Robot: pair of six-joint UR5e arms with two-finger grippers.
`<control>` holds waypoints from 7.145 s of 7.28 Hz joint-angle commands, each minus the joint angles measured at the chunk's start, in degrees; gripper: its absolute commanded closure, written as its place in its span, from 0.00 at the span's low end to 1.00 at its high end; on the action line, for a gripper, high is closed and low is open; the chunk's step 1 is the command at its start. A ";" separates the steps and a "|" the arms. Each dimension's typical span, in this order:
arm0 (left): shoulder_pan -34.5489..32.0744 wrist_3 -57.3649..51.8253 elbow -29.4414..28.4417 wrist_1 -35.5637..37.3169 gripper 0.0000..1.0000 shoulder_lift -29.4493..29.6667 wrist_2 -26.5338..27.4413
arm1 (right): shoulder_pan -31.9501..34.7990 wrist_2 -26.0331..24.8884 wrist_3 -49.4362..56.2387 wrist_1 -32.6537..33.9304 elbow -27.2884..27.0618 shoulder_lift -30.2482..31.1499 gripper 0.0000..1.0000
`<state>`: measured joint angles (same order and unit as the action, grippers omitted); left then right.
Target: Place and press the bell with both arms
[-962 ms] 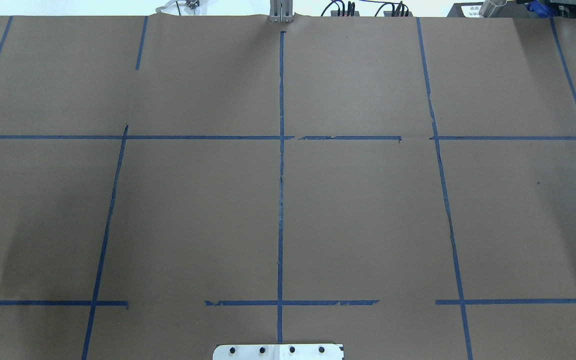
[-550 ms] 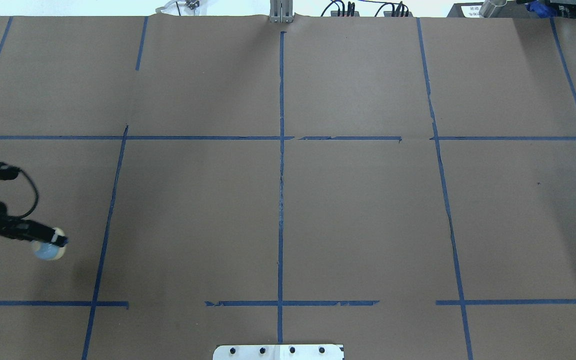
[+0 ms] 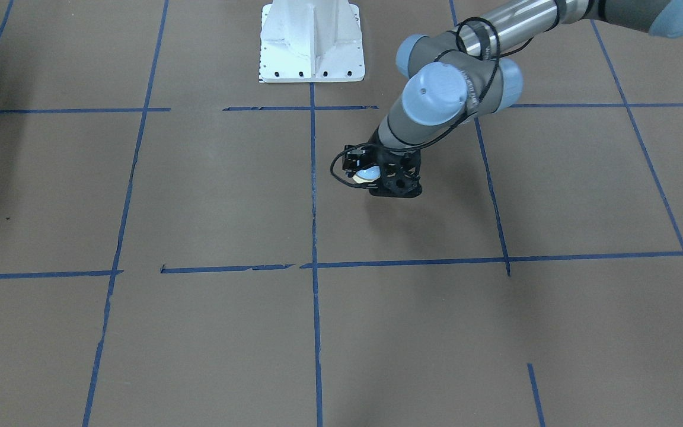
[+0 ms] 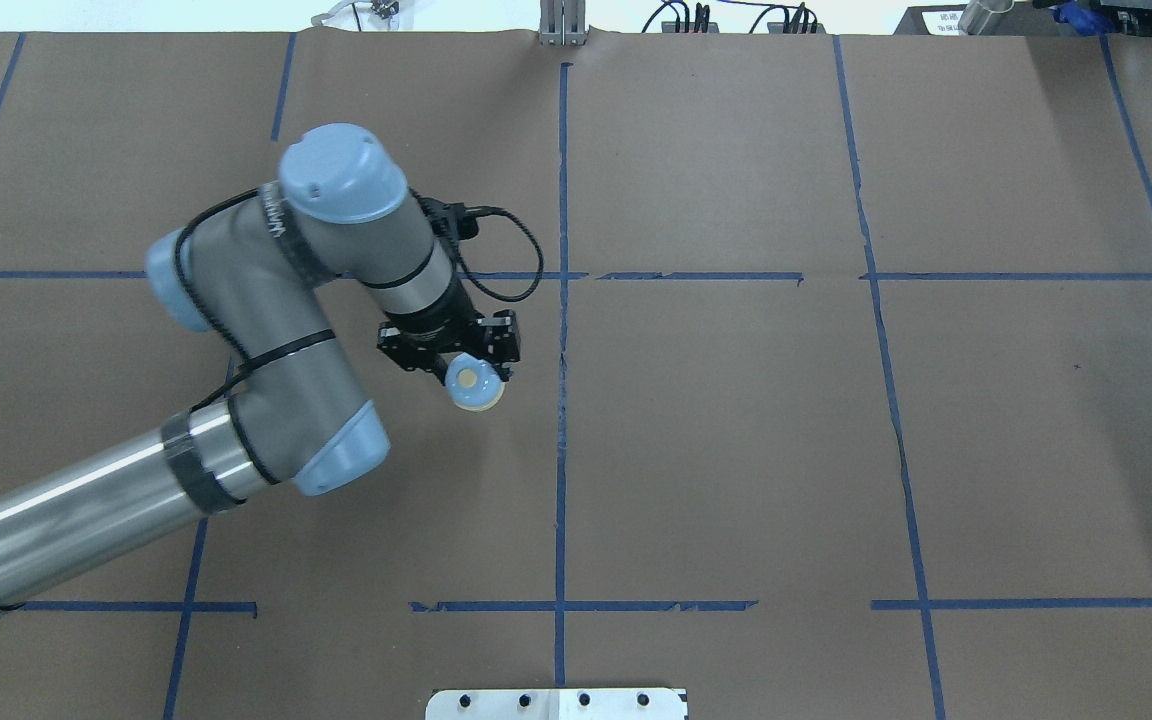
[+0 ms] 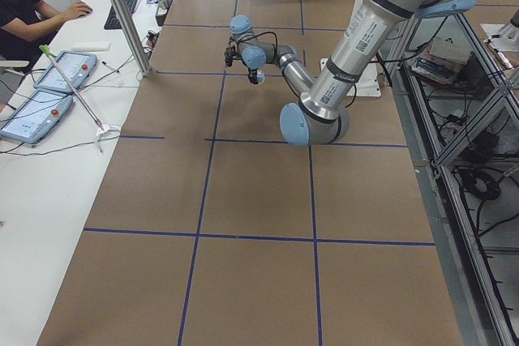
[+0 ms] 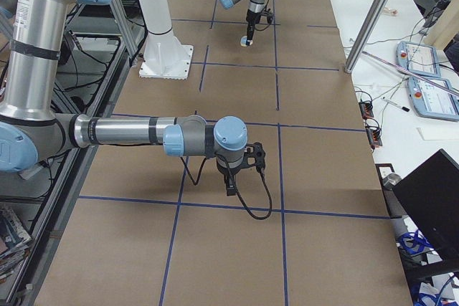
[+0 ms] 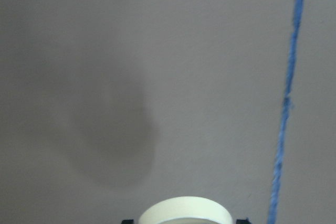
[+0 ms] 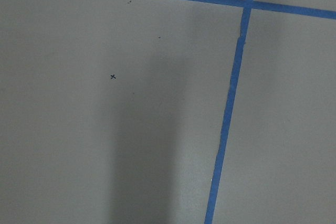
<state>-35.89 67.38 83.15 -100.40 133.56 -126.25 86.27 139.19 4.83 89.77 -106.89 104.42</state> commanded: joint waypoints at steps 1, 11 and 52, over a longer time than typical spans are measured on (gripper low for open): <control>1.25 0.12 -13.50 0.64 1.00 11.60 2.58 | -0.84 0.21 0.00 -0.03 0.01 -0.01 0.00; 2.49 0.38 -18.29 -3.64 0.00 13.93 8.04 | -1.02 0.29 -0.09 -0.12 -0.25 -0.18 0.00; -33.93 -56.93 31.99 3.01 0.00 -52.50 -5.19 | 0.35 4.95 -25.84 -7.76 0.86 -12.24 0.97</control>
<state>-64.05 18.99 115.53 -97.83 83.66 -127.92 81.91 143.80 -32.06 81.92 -108.57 88.45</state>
